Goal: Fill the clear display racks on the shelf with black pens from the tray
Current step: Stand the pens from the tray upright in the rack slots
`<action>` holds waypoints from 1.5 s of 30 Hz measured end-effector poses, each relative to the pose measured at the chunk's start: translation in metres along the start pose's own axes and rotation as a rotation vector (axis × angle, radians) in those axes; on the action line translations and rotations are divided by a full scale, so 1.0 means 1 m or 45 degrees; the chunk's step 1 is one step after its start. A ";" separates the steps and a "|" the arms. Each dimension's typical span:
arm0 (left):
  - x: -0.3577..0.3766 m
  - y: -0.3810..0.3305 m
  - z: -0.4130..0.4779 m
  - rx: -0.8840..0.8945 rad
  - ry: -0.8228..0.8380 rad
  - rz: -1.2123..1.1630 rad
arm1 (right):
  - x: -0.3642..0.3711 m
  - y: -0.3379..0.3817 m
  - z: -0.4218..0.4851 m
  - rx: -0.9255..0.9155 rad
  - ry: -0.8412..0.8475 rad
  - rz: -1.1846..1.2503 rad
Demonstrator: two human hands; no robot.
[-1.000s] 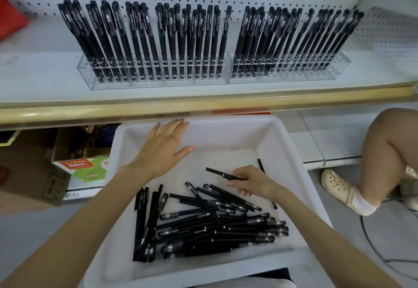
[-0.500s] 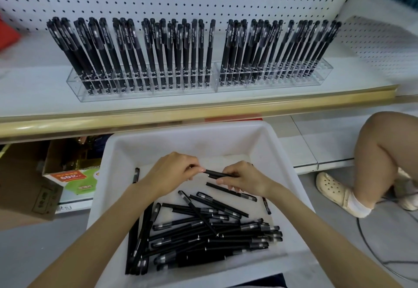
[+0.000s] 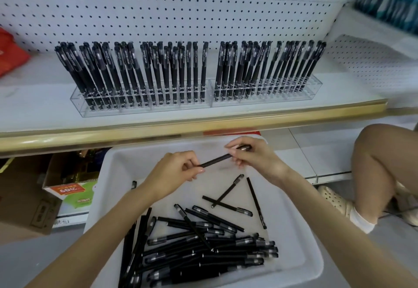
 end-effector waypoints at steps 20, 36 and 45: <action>-0.007 -0.163 0.089 0.522 -0.327 0.898 | -0.193 0.184 0.011 -0.626 -0.905 -0.157; 0.006 -0.134 0.114 0.347 0.018 1.099 | -0.185 0.153 0.069 -0.647 -0.741 -0.347; 0.001 -0.141 0.113 0.305 0.039 1.016 | -0.161 0.135 0.090 -0.576 -0.503 -0.850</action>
Point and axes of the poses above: each hand's wrist, its own z-axis towards the middle knuckle, its own x-axis out of the palm, y = z × x, the point moved 8 cm from there along z, towards the middle knuckle, and after that the axes turned 9 degrees about -z, right-handed, at the moved point
